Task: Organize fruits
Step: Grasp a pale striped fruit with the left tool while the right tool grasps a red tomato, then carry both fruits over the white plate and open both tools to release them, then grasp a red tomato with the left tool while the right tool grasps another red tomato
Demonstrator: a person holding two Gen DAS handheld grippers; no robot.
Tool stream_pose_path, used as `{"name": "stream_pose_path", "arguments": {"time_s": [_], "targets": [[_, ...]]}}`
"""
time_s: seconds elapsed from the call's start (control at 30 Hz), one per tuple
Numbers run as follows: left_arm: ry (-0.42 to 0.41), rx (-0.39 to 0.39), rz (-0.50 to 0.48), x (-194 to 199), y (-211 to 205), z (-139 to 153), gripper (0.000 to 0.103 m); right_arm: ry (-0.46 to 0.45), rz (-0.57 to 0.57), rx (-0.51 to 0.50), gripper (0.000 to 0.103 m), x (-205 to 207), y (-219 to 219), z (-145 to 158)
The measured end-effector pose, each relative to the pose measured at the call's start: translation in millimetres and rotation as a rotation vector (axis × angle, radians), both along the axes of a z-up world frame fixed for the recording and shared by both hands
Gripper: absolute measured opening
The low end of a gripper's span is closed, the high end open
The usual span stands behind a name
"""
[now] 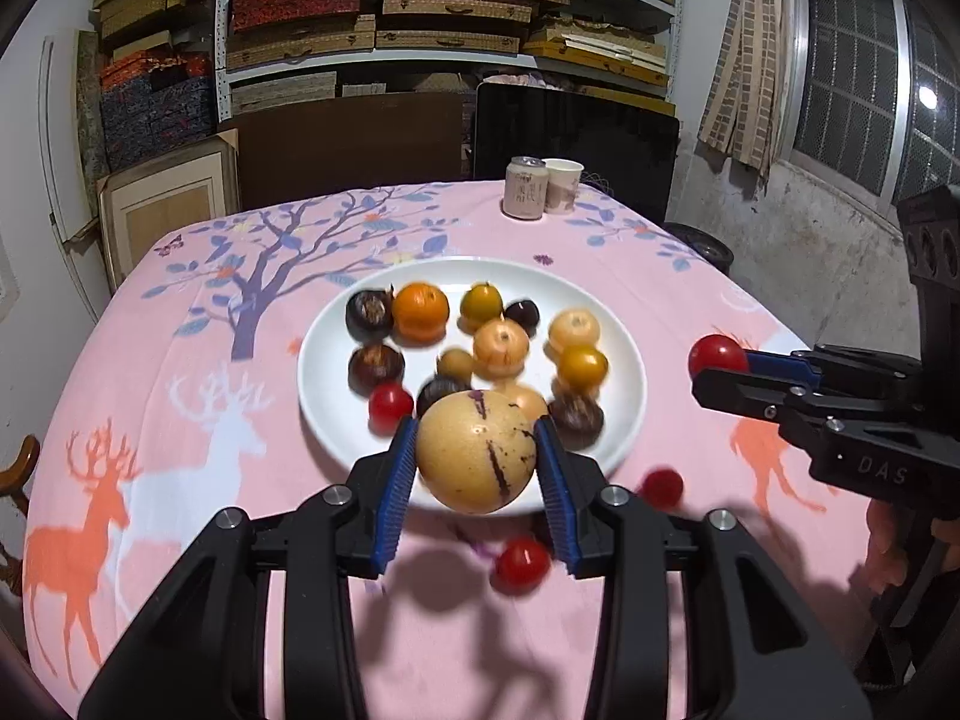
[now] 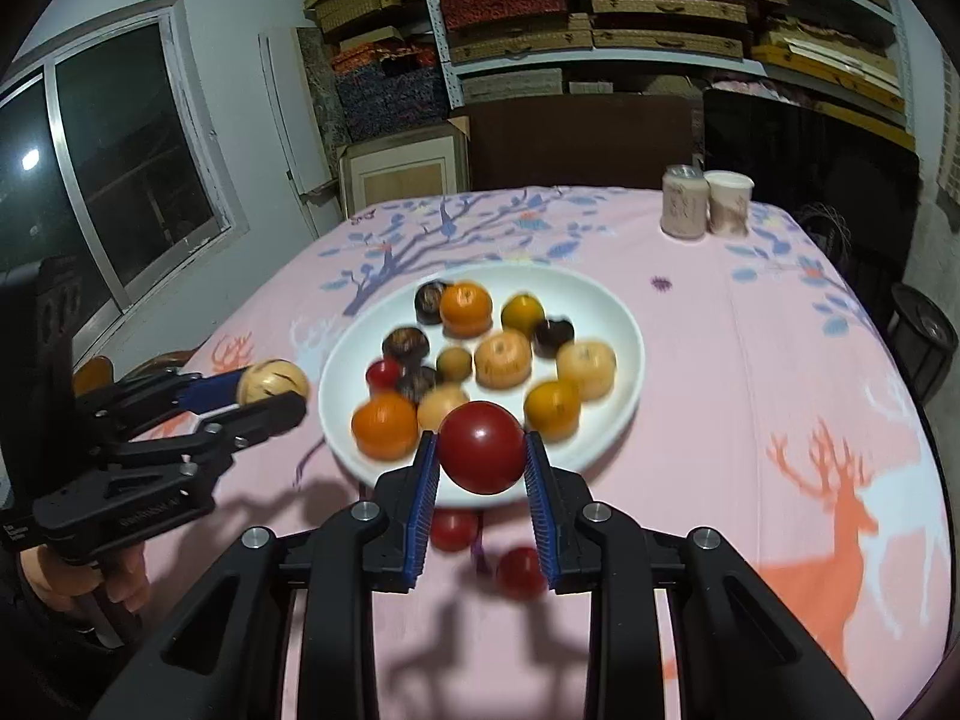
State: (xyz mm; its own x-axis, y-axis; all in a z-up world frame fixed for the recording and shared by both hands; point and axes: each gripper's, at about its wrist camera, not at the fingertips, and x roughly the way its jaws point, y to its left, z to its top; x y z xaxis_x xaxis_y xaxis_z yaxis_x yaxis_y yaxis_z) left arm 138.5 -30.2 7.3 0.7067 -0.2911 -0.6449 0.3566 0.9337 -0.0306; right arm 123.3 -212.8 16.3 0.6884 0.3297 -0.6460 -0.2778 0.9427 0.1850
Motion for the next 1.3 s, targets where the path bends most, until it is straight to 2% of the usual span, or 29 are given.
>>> {"name": "stream_pose_path", "arguments": {"time_s": [0.23,0.43,0.47,0.5,0.57,0.63,0.8,0.87,0.97,1.07,1.2,1.3], "targets": [[0.062,0.029,0.017,76,-15,-15,0.038,0.041,0.000,-0.025,0.029,73,13,-6],[0.115,0.018,0.023,115,-19,-37,0.039,0.074,0.001,-0.017,0.030,111,17,-23],[0.119,0.020,0.030,118,-18,-40,0.042,0.076,-0.001,-0.015,0.030,113,17,-25],[0.117,0.017,0.035,119,-18,-41,0.051,0.078,-0.004,-0.008,0.032,116,16,-26],[0.088,0.015,0.049,114,-15,-38,0.064,0.070,-0.012,0.011,0.038,112,13,-26],[0.049,0.020,0.054,106,-12,-31,0.070,0.057,-0.015,0.011,0.041,107,11,-23],[0.025,-0.005,0.032,71,-4,-17,0.073,0.031,-0.013,0.015,0.042,78,6,-13],[0.018,0.007,0.022,51,-1,-17,0.075,0.026,-0.020,0.034,0.046,59,0,-12],[0.034,0.010,-0.020,15,3,-25,0.075,0.036,-0.045,0.076,0.055,27,-11,-19],[0.069,0.010,-0.064,-15,4,-39,0.075,0.048,-0.064,0.120,0.058,-4,-21,-38],[0.087,0.097,-0.097,-39,-10,-61,0.075,0.081,-0.090,0.144,0.058,-28,-29,-64],[0.112,0.135,-0.085,-34,-17,-73,0.075,0.076,-0.114,0.115,0.058,-35,-30,-71]]}}
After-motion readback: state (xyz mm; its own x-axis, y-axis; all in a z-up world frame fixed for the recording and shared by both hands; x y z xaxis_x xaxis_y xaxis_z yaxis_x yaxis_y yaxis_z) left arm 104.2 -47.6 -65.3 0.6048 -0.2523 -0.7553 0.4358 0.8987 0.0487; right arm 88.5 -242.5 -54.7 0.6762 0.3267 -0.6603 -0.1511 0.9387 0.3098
